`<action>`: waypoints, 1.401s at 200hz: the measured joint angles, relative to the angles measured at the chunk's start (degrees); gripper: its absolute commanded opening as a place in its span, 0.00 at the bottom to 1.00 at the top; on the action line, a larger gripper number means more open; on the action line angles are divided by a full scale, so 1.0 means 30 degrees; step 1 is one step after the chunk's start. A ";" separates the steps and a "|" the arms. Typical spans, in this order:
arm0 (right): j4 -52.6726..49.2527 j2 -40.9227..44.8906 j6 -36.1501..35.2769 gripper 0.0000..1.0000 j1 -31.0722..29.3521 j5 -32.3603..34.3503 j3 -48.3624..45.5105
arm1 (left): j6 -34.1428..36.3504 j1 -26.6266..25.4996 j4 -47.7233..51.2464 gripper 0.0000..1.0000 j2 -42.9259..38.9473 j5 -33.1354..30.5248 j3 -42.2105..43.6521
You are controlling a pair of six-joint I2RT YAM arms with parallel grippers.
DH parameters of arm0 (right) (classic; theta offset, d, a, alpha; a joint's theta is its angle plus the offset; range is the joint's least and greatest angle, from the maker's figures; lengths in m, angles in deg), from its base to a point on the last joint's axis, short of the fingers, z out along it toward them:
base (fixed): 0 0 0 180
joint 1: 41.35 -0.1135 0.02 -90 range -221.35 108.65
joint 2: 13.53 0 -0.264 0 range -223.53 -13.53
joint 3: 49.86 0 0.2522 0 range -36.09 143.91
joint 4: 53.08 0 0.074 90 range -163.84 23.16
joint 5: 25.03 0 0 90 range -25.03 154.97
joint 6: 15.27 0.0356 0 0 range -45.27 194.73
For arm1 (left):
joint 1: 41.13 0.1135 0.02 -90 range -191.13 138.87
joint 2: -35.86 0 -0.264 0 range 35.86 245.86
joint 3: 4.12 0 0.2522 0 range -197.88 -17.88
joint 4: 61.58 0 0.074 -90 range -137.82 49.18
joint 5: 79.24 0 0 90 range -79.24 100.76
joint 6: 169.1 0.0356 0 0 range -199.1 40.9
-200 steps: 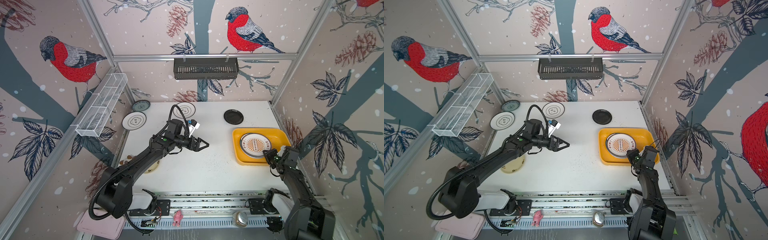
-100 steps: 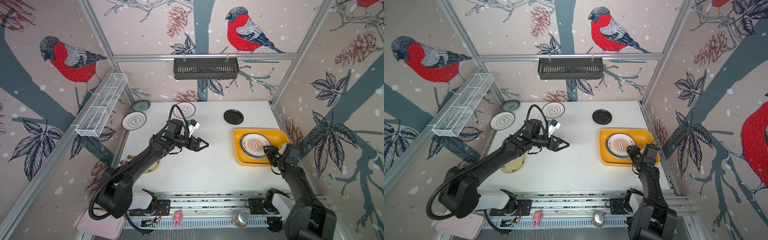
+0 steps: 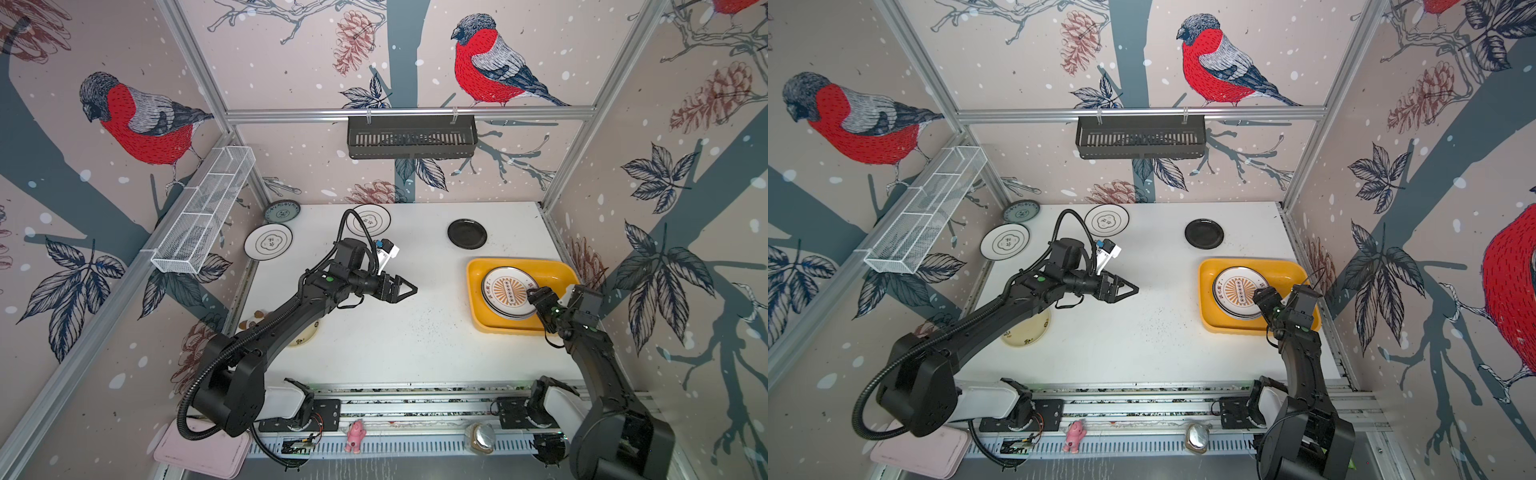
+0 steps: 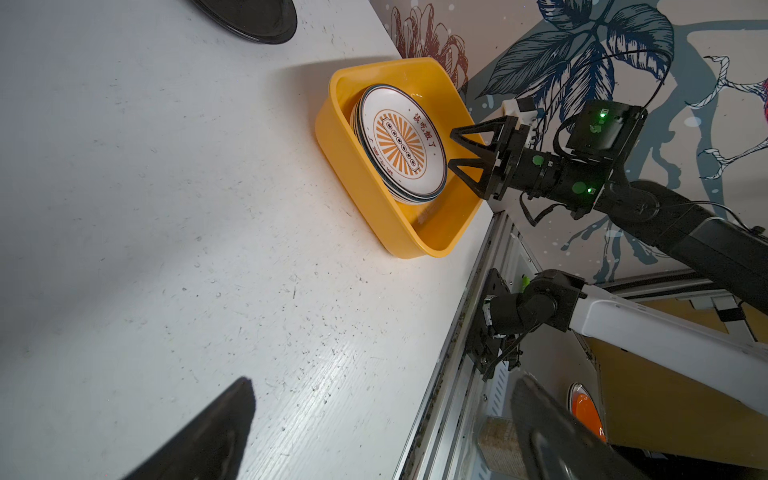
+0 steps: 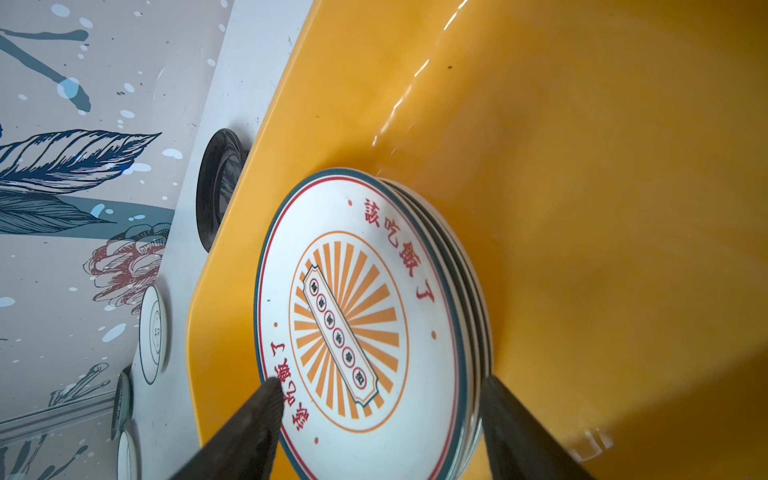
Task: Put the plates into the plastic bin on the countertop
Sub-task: 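Open the right gripper to release the plate in the bin, then lift the right gripper from the bin while the left gripper nears the green-rimmed plate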
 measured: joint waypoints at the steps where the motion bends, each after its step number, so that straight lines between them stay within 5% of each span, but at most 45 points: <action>1: -0.0007 0.0007 -0.0015 0.80 0.0000 0.0000 0.0015 | 0.0007 0.0000 0.0000 0.96 -0.0007 -0.0015 0.0000; 72: -0.1479 0.1064 -0.0656 1.00 -0.0685 0.0328 0.2273 | 0.0029 0.0000 0.0007 0.96 -0.0357 -0.0721 0.0000; 155: -0.3366 0.0488 -0.0233 1.00 -0.5603 0.2725 0.5960 | 0.0044 -0.0007 -0.0022 0.96 -0.0430 -0.2353 0.0022; 203: -0.3898 -0.0670 0.0918 1.00 -0.9063 0.4510 0.8743 | -0.0576 0.0029 -0.0605 0.96 0.0503 -0.4991 0.0372; 280: -0.3366 -0.1239 0.2295 1.00 -1.2488 0.5122 1.2757 | -0.5297 0.1129 -0.0867 0.96 0.3519 -1.0214 -0.1333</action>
